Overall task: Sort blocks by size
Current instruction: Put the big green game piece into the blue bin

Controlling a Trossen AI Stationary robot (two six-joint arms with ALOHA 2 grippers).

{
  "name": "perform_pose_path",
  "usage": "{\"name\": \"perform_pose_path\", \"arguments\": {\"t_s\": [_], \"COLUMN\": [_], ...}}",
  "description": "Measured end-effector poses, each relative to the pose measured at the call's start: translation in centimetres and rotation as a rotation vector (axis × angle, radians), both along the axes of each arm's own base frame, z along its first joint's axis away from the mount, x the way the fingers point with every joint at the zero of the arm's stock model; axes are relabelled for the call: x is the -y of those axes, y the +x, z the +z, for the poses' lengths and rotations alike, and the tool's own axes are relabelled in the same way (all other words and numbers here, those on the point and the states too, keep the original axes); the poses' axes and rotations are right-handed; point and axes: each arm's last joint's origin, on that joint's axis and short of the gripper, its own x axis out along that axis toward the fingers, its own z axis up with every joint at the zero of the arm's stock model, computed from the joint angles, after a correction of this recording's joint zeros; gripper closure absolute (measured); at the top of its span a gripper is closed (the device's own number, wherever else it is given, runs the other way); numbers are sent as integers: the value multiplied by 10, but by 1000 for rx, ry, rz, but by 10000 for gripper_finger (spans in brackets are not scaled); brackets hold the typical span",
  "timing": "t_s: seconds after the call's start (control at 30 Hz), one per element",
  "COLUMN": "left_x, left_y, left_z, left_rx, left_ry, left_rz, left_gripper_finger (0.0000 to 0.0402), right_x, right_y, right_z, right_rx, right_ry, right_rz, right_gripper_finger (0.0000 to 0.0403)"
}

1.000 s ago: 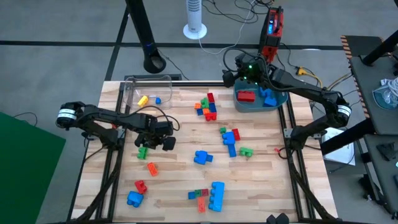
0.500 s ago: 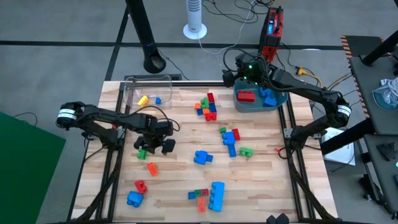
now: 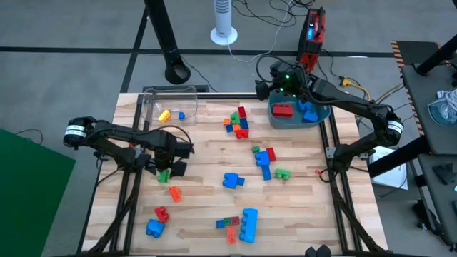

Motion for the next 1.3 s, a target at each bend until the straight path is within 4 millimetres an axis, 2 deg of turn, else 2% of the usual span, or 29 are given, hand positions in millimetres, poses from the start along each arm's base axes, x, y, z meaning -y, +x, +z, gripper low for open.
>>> {"name": "perform_pose_path", "arguments": {"t_s": [0.2,0.53,0.8,1.03,1.3], "left_x": [-1,-2,0,2,5], "left_y": [-1,-5,-9,-9,-9], "left_z": [-3,-8,-20,-22,-37], "left_rx": [-12,-74,-69,-53,19], "left_ry": [40,154,165,161,137], "left_rz": [6,132,187,163,165], "left_gripper_finger": [106,106,106,106,106], "right_x": [2,6,6,6,6], "right_y": [5,13,14,14,14], "right_z": [-7,-20,-20,-19,-19], "right_rx": [-19,-38,-40,-40,-45], "right_ry": [25,70,61,57,48], "right_rz": [19,48,54,55,61], "right_gripper_finger": [39,39,39,39,39]}}
